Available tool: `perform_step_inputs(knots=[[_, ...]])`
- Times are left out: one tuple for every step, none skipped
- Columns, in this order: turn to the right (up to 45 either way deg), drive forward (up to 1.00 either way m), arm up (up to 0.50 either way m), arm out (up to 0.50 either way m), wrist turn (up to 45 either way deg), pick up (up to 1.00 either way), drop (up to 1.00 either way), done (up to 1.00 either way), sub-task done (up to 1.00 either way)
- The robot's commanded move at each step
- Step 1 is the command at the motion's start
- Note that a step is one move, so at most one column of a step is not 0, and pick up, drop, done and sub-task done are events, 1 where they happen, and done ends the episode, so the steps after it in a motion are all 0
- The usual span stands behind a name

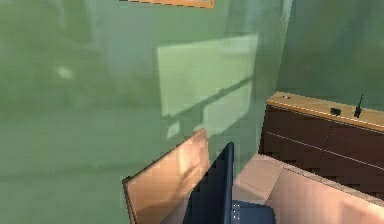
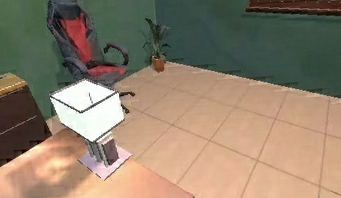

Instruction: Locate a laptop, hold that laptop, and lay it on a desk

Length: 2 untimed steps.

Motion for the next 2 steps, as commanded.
perform_step_inputs(knots=[[0.0,0.0,0.0,0.0,0.0,0.0,1.0,0.0,0.0],[0.0,0.0,0.1,0.0,0.0,0.0,0.0,0.0,0.0]])
